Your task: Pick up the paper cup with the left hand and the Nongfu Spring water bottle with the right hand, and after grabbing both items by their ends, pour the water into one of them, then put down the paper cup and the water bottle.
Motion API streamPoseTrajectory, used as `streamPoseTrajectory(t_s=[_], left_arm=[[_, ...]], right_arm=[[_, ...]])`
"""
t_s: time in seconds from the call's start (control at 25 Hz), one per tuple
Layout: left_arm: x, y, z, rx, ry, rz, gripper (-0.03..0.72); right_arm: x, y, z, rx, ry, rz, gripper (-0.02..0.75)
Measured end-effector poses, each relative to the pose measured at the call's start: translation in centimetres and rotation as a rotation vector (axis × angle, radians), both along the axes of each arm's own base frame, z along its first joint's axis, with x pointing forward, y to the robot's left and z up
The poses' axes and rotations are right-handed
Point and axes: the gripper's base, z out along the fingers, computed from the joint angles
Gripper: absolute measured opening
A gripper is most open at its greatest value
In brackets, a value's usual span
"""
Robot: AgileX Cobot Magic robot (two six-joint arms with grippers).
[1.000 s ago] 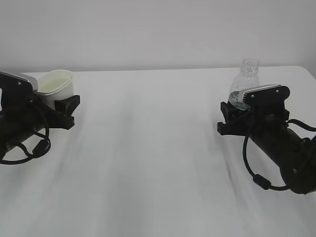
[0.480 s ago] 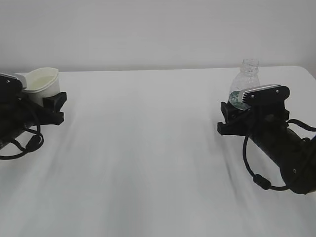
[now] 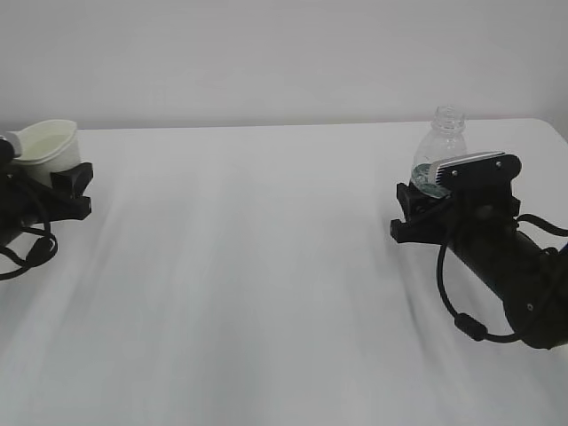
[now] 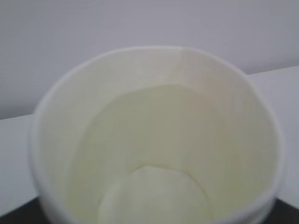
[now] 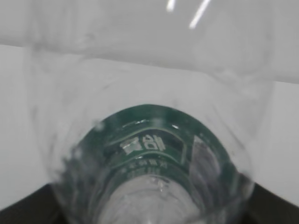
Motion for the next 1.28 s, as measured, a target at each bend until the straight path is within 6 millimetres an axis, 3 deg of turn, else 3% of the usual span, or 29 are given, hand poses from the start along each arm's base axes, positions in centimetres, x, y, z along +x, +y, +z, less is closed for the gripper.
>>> streamPoseTrajectory(t_s=[0.48, 0.96, 1.28], left_arm=[[-0.1, 0.2, -2.4, 0.002, 0.074, 0.005, 0.428], [-0.2, 0.2, -2.8, 0.005, 0.083, 0.005, 0.427], [-0.3, 0.2, -4.2, 0.006, 0.127, 0.003, 0.426]], right_arm=[[0.0, 0.0, 0.0, 0.0, 0.0, 0.0, 0.456], [0.0, 0.0, 0.0, 0.0, 0.0, 0.0, 0.456], [0.0, 0.0, 0.0, 0.0, 0.0, 0.0, 0.456]])
